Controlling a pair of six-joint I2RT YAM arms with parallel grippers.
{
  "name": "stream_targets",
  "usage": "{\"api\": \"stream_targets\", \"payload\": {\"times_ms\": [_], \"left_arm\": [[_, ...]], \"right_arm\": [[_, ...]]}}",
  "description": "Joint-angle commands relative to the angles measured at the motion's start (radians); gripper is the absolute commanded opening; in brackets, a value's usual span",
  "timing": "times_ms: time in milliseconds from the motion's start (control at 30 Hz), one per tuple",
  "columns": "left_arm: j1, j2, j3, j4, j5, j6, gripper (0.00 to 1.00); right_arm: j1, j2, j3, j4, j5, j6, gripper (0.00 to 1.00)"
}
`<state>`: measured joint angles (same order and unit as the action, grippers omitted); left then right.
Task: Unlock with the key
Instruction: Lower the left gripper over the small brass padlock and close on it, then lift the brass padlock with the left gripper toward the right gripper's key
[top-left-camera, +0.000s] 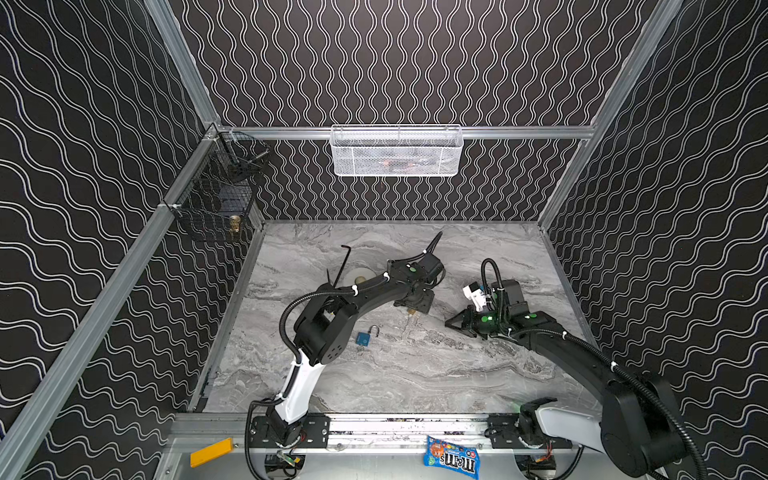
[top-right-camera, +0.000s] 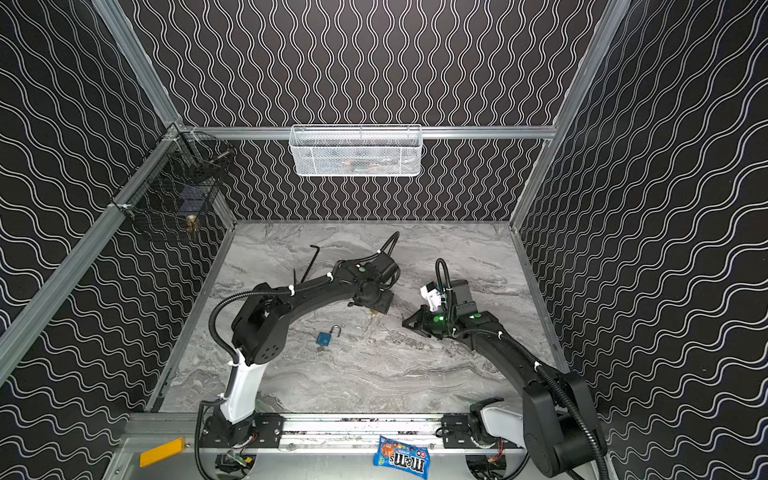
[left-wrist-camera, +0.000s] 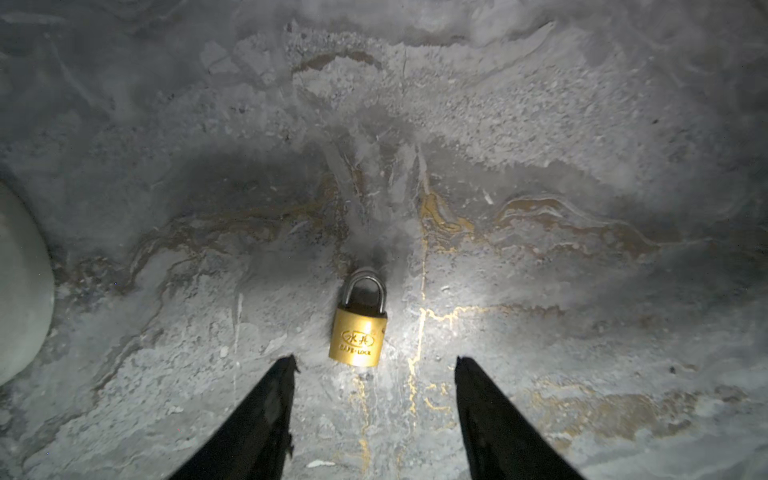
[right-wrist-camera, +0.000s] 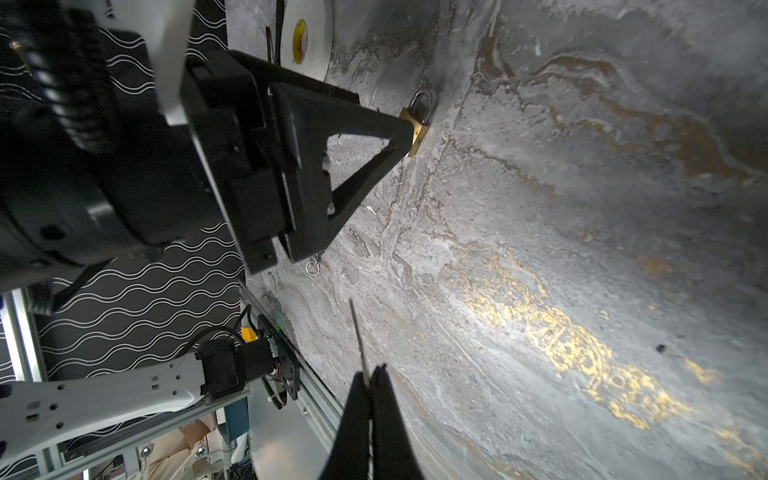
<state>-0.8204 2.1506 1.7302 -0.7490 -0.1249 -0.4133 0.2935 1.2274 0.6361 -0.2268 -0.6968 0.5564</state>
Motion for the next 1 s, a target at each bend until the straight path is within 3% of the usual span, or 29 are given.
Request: {"api": "stream_targets", "payload": {"times_ms": [0, 267, 967], "left_arm": [[-0.002, 0.024, 0.02, -0.053, -0.027, -0.013, 0.63], [-0.002, 0.087, 0.067, -0.078, 0.016, 0.001, 0.6], [-0.004, 0.153, 0.071, -0.124, -0.042, -0.028, 0.43]], "right_arm": [[-0.002, -0.006, 0.008, -0.011, 0.024, -0.016, 0.0], [-0.002, -0.015, 0.012, -0.011, 0.026, -0.026, 0.0], [-0.001, -0.005, 0.013, 0.007, 0.021, -0.033, 0.0]]}}
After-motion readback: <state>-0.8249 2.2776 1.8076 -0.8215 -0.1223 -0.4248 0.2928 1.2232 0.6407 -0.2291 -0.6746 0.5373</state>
